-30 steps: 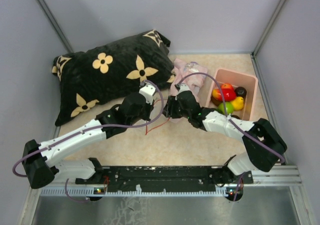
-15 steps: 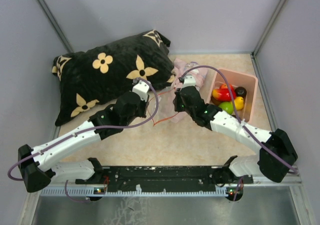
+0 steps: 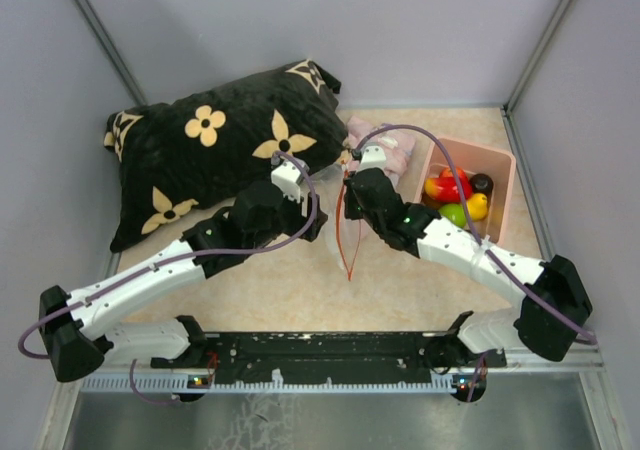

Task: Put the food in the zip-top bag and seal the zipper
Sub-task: Open the zipper of the food storage bag.

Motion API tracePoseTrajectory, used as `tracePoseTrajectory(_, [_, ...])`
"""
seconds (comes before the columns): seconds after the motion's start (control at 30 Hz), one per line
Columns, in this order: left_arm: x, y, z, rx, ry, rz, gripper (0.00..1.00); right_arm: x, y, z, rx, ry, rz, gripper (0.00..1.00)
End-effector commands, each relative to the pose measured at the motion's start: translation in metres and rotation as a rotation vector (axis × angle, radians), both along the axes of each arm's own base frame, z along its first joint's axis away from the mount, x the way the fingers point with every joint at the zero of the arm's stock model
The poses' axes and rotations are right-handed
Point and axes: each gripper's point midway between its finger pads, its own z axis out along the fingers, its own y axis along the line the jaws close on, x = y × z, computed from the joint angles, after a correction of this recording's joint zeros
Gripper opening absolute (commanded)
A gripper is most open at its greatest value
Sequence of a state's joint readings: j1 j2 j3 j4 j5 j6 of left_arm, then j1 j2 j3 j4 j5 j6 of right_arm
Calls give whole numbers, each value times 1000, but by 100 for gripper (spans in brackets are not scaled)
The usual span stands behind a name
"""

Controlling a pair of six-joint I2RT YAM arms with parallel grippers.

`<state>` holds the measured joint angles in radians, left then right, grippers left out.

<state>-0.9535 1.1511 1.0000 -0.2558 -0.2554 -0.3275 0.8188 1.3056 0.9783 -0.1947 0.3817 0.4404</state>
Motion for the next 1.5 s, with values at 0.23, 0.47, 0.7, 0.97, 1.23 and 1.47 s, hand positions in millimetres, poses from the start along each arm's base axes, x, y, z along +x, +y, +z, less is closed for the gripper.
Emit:
tracePoseTrajectory(0.23, [-8,-33,-1,-209,82,20,84,10,10,25,64,-39,-51,0])
tracePoseTrajectory(0.47, [-16,-54,-28,-62,92,65,86,10,11,22,66,-26,-58,0])
tracePoseTrajectory(0.7, [4,-16,-52,139,38,264,80,8,6,23,55,-27,-64,0])
tracePoseTrajectory(0.97, [14,22,-37,200,-81,364,64,5,-1,20,40,-31,-67,0])
tracePoseTrajectory(1.23, [24,24,-39,255,-84,360,59,-1,7,17,60,-15,-15,0])
tracePoseTrajectory(1.47, [31,7,-41,267,-75,333,45,-6,11,13,81,0,9,0])
